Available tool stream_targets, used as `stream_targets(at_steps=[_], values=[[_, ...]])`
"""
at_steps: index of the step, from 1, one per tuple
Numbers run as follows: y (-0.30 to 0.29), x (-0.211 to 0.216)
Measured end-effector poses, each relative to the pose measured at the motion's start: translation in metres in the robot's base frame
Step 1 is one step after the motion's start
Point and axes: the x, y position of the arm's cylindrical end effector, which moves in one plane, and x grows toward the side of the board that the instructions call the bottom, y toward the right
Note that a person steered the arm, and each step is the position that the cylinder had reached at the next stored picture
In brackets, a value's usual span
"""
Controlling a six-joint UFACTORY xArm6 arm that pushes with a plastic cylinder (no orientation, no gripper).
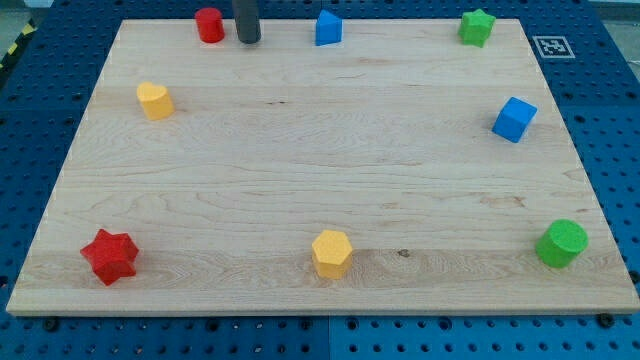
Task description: Push the red circle vertically to the top side of the yellow heart
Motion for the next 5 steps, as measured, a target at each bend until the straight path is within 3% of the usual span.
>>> stream_targets(at_steps=[2,5], values=[[0.000,-0.023],[-0.039,-0.023]])
